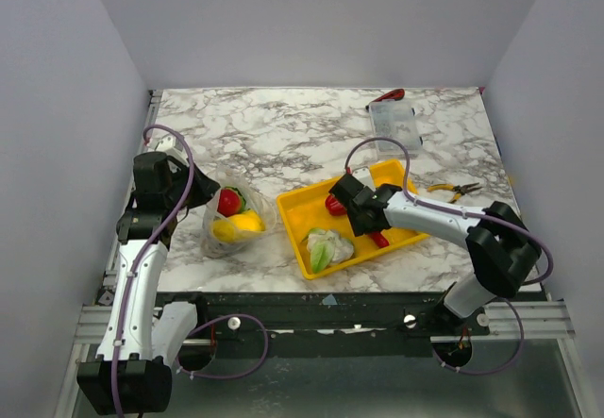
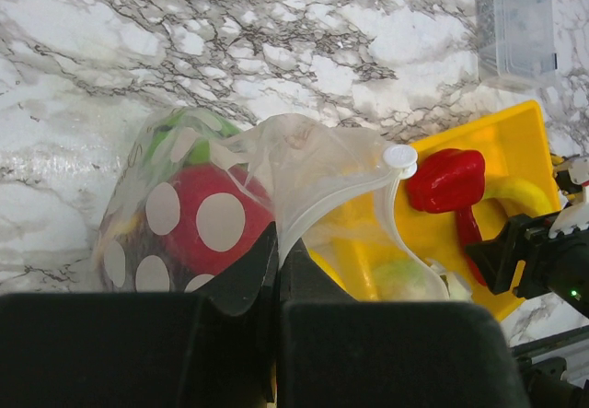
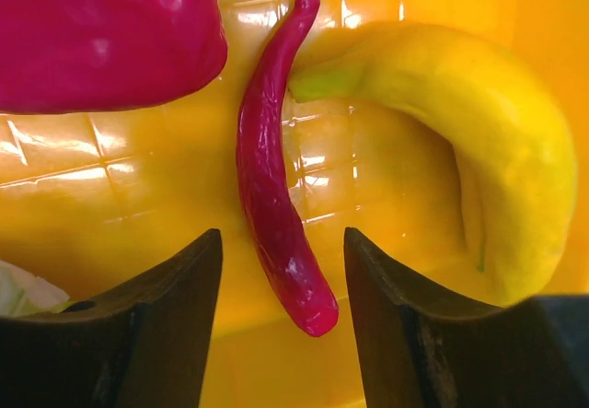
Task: Place the food in the zip-top bag and seal the zipper
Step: Pick up the fake vegetable from the bin, then place the fake vegetable in the bin.
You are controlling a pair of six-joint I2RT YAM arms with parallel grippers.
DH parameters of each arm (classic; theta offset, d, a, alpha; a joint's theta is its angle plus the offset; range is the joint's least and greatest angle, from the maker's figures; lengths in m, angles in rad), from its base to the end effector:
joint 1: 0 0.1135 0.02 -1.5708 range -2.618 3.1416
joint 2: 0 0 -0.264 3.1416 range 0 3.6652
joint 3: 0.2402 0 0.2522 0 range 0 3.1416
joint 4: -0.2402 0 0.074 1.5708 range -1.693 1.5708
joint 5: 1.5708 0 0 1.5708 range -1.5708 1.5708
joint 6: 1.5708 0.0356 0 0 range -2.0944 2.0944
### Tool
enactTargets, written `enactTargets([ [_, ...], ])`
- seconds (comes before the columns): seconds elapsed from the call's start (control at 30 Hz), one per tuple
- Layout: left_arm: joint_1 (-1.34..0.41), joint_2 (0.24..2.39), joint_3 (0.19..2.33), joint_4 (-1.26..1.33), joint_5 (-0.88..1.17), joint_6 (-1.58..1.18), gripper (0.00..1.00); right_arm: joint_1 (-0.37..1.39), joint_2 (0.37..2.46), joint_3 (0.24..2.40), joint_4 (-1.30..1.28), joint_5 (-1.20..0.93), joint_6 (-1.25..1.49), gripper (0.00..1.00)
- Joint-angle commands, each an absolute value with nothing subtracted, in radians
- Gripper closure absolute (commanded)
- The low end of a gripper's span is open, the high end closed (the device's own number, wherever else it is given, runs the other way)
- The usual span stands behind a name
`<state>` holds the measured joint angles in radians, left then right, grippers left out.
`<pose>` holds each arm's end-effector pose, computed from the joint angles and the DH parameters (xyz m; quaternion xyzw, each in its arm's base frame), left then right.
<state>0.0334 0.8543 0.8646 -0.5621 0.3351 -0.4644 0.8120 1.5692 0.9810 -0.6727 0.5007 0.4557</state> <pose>0.1829 -0.0056 0.3187 -0.1332 0.8543 -0.2451 0.4387 0.2111 0.1978 0.1913 -0.1320 0.9488 -0.1087 0.2654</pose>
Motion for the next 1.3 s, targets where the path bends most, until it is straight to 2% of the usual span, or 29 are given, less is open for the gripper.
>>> enactTargets([
  [0.0,0.037,0.836,0.844,-0.541,0.363,-0.471,1.00,0.801,1.628,1.007,-0.722,0.462,0.449,0.45],
  [0.17,0.037,0.834,0.843,-0.540,0.371,-0.474,1.00,0.801,1.643,1.008,-0.701,0.451,0.443,0.49],
  [0.5,0.037,0.827,0.849,-0.548,0.380,-0.479,1.00,0.801,1.632,1.006,-0.687,0.468,0.434,0.70],
  [0.67,0.038,0.822,0.853,-0.551,0.393,-0.485,1.00,0.801,1.569,1.011,-0.689,0.472,0.426,0.84],
  [0.8,0.037,0.823,0.853,-0.546,0.404,-0.491,1.00,0.800,1.492,1.018,-0.677,0.466,0.412,0.89],
  [1.1,0.037,0.823,0.855,-0.541,0.431,-0.507,1.00,0.801,1.468,1.000,-0.645,0.439,0.406,0.93],
  [1.2,0.037,0.818,0.864,-0.546,0.454,-0.514,1.00,0.801,1.487,0.994,-0.646,0.435,0.415,0.83],
  [1.27,0.038,0.817,0.872,-0.552,0.468,-0.516,1.00,0.801,1.495,0.987,-0.644,0.432,0.417,0.80],
])
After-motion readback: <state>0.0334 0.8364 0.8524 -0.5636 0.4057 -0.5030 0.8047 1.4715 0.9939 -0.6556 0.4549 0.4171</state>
